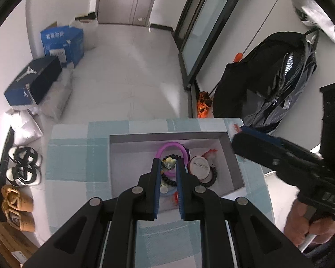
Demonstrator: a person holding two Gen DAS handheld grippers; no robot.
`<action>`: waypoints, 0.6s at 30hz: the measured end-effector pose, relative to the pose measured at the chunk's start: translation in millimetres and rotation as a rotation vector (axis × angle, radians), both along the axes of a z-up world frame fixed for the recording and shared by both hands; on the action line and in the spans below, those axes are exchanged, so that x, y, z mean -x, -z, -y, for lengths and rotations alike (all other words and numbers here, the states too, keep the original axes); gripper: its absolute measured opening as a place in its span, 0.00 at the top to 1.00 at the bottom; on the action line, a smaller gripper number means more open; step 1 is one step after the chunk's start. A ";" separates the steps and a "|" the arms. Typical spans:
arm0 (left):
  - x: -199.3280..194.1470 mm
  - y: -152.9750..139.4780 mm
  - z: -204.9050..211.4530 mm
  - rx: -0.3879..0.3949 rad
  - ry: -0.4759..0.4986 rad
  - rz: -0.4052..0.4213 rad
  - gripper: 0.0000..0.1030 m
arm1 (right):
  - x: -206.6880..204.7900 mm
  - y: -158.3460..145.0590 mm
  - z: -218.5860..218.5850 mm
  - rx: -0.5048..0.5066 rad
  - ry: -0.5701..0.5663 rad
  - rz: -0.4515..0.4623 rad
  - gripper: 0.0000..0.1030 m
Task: Organize jewelry
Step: 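Carry the China badge and yellow charm into the grey box and release them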
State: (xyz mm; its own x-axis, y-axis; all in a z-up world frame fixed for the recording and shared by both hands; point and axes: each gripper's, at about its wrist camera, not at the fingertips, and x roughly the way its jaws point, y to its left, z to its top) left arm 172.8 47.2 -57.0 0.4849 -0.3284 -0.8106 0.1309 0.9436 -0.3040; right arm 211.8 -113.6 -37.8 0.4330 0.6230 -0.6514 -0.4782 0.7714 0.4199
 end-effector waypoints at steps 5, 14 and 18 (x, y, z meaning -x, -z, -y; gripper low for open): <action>-13.1 13.1 2.1 -0.003 0.001 -0.042 0.91 | -15.4 17.9 4.1 0.034 -0.008 -0.059 0.60; -27.7 21.7 3.7 0.014 -0.003 -0.074 0.91 | -25.9 34.9 9.5 0.050 0.006 -0.112 0.60; -28.1 24.7 1.2 0.030 -0.001 -0.088 0.91 | -25.9 35.8 7.9 0.052 0.004 -0.115 0.60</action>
State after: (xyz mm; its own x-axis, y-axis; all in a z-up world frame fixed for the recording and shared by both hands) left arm 200.9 46.0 -81.6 0.4122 -0.3530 -0.8400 0.1013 0.9340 -0.3428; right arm 237.6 -121.5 -73.6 0.3558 0.5855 -0.7284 -0.4260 0.7953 0.4312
